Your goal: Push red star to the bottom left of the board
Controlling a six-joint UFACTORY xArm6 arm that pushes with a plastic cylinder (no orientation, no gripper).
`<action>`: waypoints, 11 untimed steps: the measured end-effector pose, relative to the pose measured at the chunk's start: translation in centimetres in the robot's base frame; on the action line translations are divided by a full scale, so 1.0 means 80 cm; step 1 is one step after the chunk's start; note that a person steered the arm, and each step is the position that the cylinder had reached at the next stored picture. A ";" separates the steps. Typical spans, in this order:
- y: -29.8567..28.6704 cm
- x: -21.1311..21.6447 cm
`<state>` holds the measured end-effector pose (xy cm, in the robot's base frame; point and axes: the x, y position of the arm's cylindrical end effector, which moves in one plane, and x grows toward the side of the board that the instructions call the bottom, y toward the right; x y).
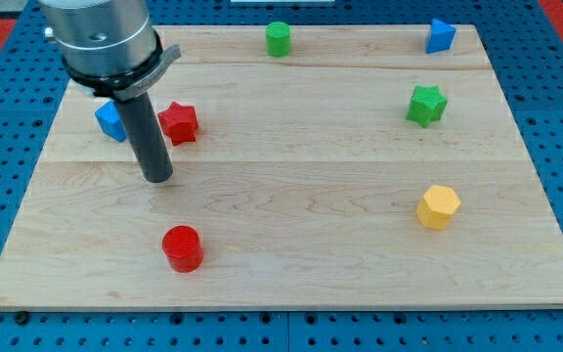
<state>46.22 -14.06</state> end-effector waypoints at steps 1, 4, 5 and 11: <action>0.020 -0.016; 0.067 -0.099; 0.030 -0.136; -0.022 -0.070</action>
<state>40.59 -15.85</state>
